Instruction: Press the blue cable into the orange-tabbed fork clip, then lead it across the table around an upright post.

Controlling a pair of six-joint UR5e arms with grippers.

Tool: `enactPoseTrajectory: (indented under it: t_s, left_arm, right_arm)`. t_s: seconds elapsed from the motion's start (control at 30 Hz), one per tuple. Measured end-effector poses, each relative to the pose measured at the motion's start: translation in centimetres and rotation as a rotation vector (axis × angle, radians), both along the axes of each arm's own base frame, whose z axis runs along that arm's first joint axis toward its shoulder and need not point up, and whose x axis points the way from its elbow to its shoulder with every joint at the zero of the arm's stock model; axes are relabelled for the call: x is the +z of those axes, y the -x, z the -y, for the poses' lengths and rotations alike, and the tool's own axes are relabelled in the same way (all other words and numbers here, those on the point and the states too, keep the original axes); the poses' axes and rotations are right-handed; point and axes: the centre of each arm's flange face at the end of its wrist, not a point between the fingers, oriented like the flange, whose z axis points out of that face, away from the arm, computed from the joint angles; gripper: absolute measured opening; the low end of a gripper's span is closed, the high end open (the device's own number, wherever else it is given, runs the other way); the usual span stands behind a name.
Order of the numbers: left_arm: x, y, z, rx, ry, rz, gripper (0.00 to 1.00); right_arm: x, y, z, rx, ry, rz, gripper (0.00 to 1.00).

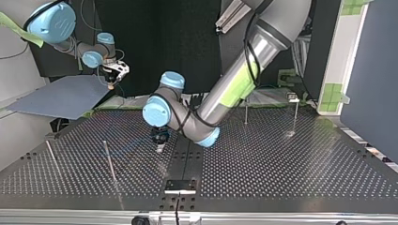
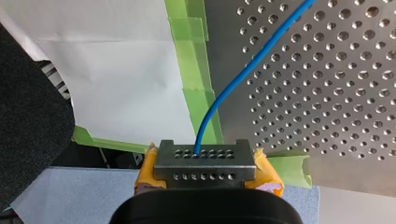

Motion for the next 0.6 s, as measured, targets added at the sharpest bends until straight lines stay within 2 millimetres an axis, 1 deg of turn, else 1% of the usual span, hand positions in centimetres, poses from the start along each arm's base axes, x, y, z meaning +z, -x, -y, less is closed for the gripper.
enactPoseTrajectory:
  t_s: [0.3, 0.6]
  left_arm:
    - [-1.9, 3.4, 0.8, -0.053, -0.135, -0.07, 1.0]
    - [-1.3, 8.7, 1.2, -0.156, -0.241, -0.14, 1.0]
  right_arm:
    - [0.0, 0.0, -0.1, 0.002, -0.014, -0.005, 0.0]
    - [0.0, 0.0, -0.1, 0.005, -0.015, -0.01, 0.0]
